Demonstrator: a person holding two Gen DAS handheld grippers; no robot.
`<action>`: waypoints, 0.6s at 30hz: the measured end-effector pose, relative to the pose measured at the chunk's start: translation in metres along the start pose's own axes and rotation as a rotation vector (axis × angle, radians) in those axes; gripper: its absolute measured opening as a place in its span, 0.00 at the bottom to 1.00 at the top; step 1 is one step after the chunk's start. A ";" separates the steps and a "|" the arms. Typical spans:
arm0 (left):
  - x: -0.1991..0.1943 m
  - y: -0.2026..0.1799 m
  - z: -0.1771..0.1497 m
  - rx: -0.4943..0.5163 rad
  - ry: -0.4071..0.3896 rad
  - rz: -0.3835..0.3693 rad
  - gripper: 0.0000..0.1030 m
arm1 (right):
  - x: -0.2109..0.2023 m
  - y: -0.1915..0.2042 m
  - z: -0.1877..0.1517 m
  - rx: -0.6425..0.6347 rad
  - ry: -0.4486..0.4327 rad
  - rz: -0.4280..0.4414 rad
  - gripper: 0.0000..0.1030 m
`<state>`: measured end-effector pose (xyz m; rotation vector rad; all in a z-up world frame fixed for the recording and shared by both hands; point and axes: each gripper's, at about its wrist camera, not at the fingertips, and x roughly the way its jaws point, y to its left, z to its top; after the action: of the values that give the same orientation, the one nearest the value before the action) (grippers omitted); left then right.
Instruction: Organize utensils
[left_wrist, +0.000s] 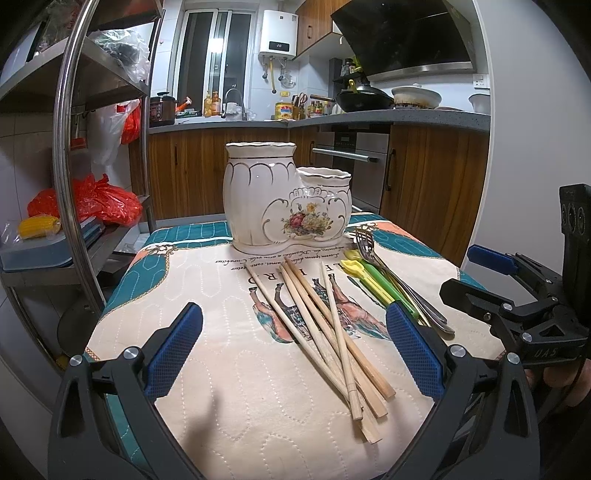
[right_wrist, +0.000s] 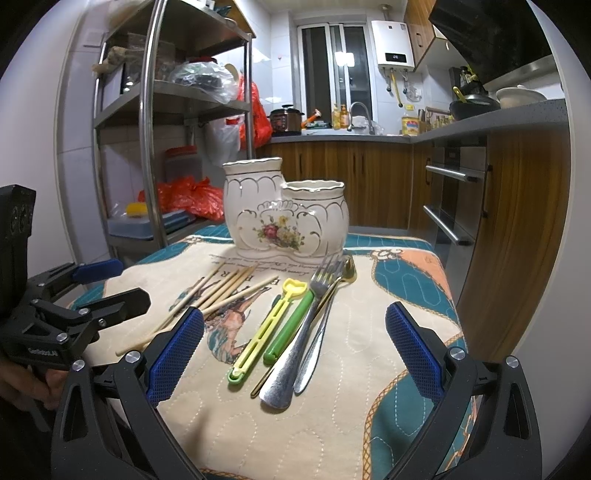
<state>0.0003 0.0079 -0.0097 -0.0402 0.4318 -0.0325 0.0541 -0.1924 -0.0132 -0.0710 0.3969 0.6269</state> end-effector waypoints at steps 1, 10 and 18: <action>0.000 0.000 0.000 0.001 0.000 0.000 0.95 | 0.000 0.000 0.000 0.000 0.000 0.000 0.95; 0.001 0.001 -0.001 0.004 0.005 0.000 0.95 | 0.000 0.000 0.000 0.003 0.002 0.000 0.95; 0.005 0.005 -0.003 -0.024 0.022 -0.006 0.95 | 0.000 -0.001 0.001 0.010 0.000 -0.002 0.95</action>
<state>0.0036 0.0123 -0.0145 -0.0651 0.4544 -0.0335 0.0548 -0.1934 -0.0120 -0.0617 0.4001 0.6231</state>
